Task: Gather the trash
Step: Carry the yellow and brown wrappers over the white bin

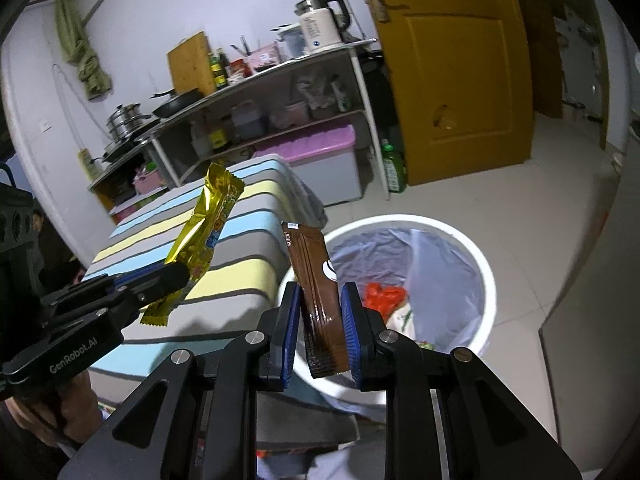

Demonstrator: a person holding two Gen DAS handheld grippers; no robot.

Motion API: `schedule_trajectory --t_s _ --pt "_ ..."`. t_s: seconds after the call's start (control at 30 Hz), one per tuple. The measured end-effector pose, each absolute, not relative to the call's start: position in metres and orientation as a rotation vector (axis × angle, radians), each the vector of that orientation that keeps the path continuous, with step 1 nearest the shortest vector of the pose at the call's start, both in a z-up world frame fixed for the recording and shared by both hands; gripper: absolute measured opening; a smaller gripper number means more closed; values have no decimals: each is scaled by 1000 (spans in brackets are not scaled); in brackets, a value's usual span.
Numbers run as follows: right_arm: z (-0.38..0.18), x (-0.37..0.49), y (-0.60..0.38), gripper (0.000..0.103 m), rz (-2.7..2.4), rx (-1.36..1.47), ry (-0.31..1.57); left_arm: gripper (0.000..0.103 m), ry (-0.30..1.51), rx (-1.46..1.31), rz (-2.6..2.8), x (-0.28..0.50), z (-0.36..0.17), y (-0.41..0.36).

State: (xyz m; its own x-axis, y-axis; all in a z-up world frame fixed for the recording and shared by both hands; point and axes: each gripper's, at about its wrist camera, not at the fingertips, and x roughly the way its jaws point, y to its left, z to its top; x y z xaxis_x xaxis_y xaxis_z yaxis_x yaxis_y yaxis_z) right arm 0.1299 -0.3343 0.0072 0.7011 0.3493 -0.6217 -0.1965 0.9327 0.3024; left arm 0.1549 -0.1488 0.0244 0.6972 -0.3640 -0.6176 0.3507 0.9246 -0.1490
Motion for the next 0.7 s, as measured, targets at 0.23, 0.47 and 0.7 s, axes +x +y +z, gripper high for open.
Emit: schedule_trajectory --t_s 0.23,0.47,0.7 --pt "-4 145 -350 22 271 241 758 10 724 -15 -443 177 11 -169" --pt "-11 158 -354 22 254 235 777 10 747 -14 -466 196 -3 -179" --pt "-16 170 -358 22 230 228 790 15 768 -16 -480 208 -13 -188"
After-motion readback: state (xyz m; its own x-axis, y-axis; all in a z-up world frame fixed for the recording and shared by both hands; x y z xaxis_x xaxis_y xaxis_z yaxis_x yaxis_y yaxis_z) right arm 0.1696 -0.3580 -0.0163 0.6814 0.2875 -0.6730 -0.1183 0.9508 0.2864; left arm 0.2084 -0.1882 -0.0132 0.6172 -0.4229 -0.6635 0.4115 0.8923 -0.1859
